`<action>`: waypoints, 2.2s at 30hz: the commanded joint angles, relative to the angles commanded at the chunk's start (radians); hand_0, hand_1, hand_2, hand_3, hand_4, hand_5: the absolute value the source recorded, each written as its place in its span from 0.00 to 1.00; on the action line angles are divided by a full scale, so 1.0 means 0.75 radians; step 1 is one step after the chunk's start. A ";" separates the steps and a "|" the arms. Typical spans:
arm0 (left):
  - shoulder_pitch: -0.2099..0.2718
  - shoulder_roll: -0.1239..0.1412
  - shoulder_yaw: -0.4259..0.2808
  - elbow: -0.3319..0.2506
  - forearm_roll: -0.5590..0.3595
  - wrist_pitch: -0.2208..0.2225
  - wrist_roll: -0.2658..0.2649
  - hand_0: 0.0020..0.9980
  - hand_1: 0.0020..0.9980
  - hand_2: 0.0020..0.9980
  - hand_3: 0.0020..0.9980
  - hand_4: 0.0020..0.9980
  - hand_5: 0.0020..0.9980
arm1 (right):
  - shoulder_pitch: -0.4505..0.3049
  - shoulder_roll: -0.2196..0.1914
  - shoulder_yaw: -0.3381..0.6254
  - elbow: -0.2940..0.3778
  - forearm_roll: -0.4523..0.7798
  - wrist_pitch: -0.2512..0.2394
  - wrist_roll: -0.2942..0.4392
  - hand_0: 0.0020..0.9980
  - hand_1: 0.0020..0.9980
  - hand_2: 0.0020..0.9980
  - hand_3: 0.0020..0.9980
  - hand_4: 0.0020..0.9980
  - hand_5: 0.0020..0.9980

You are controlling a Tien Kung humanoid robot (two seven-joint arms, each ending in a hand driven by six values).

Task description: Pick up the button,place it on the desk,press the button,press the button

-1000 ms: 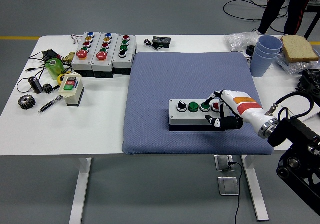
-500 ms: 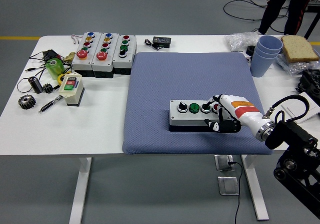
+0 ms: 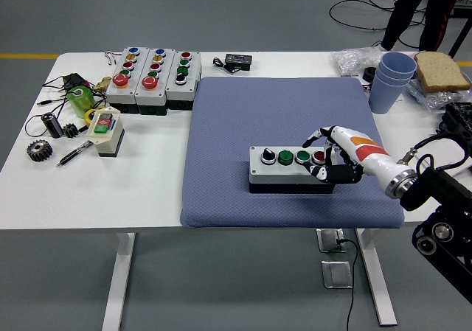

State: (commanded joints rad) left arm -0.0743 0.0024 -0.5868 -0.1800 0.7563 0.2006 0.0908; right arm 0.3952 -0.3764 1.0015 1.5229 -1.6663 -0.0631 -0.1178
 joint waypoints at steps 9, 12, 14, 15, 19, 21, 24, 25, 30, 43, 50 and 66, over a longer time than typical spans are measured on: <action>0.002 0.000 0.003 0.000 -0.004 -0.001 0.000 0.63 0.67 0.69 0.61 0.35 0.65 | -0.035 -0.011 0.282 -0.006 0.520 -0.107 0.150 0.57 0.55 0.62 0.69 0.72 0.28; 0.003 0.000 0.003 0.000 -0.003 -0.001 0.000 0.63 0.67 0.69 0.61 0.35 0.65 | -0.044 -0.005 0.357 -0.030 0.676 -0.160 0.199 0.57 0.55 0.62 0.69 0.72 0.28; 0.003 -0.001 0.008 0.000 -0.007 0.000 0.000 0.63 0.67 0.69 0.61 0.35 0.65 | -0.068 -0.003 0.434 -0.096 0.784 -0.232 0.242 0.71 0.67 0.71 0.70 0.72 0.28; 0.003 -0.001 0.008 0.000 -0.008 0.000 0.000 0.63 0.67 0.69 0.61 0.35 0.65 | -0.073 -0.003 0.460 -0.116 0.853 -0.252 0.249 0.71 0.67 0.71 0.70 0.72 0.28; 0.003 -0.003 0.007 0.000 0.001 0.000 0.002 0.63 0.67 0.69 0.61 0.35 0.65 | -0.105 -0.003 0.515 -0.202 1.078 -0.265 0.260 0.74 0.69 0.73 0.68 0.72 0.28; 0.004 -0.003 0.011 0.000 0.002 0.000 0.003 0.63 0.67 0.69 0.61 0.35 0.65 | -0.118 0.002 0.532 -0.253 1.191 -0.259 0.255 0.74 0.69 0.73 0.68 0.72 0.28; 0.004 -0.003 0.013 0.000 0.003 0.000 0.003 0.63 0.67 0.69 0.61 0.35 0.65 | -0.127 0.007 0.539 -0.300 1.347 -0.251 0.245 0.74 0.69 0.73 0.68 0.72 0.28; 0.004 -0.003 0.023 0.000 -0.004 0.000 0.002 0.63 0.67 0.69 0.61 0.35 0.65 | -0.134 0.010 0.540 -0.319 1.399 -0.247 0.240 0.74 0.69 0.73 0.68 0.72 0.28; 0.004 -0.003 0.037 0.000 -0.022 0.001 -0.001 0.63 0.67 0.69 0.61 0.35 0.65 | -0.150 0.017 0.531 -0.346 1.685 -0.238 0.226 0.74 0.69 0.72 0.68 0.73 0.28; -0.001 -0.003 0.040 0.000 -0.020 0.000 -0.002 0.63 0.67 0.69 0.61 0.35 0.65 | -0.152 0.024 0.508 -0.350 1.976 -0.244 0.219 0.74 0.68 0.71 0.67 0.73 0.28; -0.001 -0.003 0.043 0.000 -0.020 -0.001 -0.001 0.63 0.67 0.69 0.61 0.34 0.65 | -0.153 0.029 0.502 -0.352 1.987 -0.247 0.217 0.74 0.68 0.70 0.67 0.73 0.28; -0.001 -0.003 0.045 0.000 -0.018 -0.002 0.000 0.63 0.67 0.69 0.61 0.34 0.64 | -0.157 0.033 0.486 -0.358 2.038 -0.268 0.213 0.72 0.66 0.68 0.66 0.72 0.28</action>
State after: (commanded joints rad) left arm -0.0749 0.0000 -0.5529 -0.1800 0.7425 0.1988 0.0909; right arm 0.2771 -0.3518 1.3659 1.2541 -0.1378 -0.2641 0.0421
